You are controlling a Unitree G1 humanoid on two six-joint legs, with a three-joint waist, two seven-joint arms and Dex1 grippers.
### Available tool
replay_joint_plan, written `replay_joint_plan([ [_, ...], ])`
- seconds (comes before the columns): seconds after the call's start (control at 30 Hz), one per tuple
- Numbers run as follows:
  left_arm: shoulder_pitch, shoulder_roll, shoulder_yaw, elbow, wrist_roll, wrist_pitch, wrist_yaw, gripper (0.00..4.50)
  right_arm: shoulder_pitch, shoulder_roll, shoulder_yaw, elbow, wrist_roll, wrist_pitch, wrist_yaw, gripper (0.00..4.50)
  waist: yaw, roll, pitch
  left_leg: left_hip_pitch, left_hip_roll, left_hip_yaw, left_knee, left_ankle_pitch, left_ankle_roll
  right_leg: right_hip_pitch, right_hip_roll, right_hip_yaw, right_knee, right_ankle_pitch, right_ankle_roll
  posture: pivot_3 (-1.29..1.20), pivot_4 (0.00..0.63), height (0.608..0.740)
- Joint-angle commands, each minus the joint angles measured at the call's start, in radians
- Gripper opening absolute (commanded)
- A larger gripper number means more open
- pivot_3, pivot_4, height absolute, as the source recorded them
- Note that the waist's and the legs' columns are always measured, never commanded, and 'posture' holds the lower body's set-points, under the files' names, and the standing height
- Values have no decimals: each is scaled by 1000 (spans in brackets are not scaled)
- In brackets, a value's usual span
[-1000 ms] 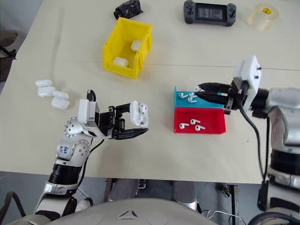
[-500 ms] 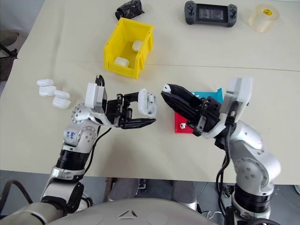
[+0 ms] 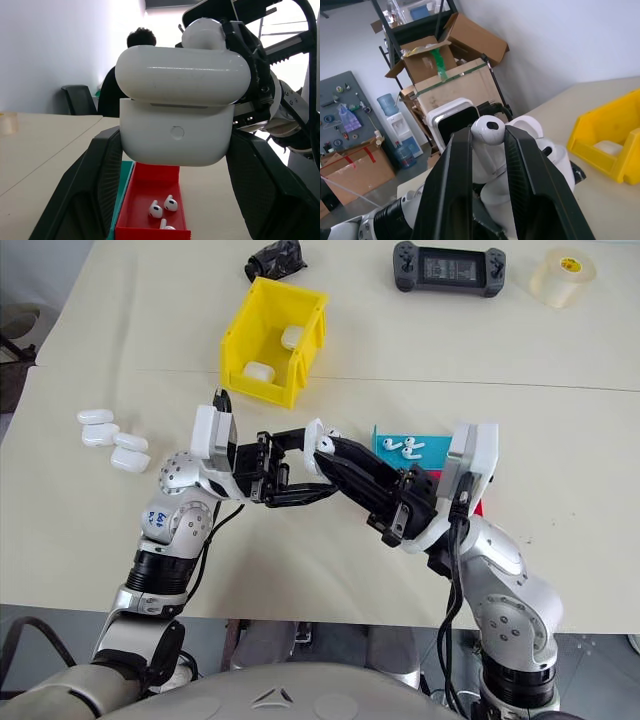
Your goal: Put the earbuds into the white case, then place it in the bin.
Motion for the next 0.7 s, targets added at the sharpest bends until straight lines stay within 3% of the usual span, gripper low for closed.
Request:
replay_joint_plan([
  [0.03, -16, -14, 7, -20, -7, -12, 7, 2754, 33, -22, 11, -25, -4, -31, 14, 539, 1, 0, 0, 0, 0, 0, 0, 0, 0, 0, 0, 0, 0, 0, 0, 0, 150, 740],
  [0.37, -19, -27, 18, -18, -4, -17, 5, 2754, 104, -71, 26, 12, -33, -87, 46, 539, 1, 0, 0, 0, 0, 0, 0, 0, 0, 0, 0, 0, 0, 0, 0, 0, 150, 740],
  [0.7, -11, -26, 12, -22, -3, -22, -17, 2754, 82, -71, 47, 35, -55, -130, 39, 539, 1, 0, 0, 0, 0, 0, 0, 0, 0, 0, 0, 0, 0, 0, 0, 0, 150, 740],
])
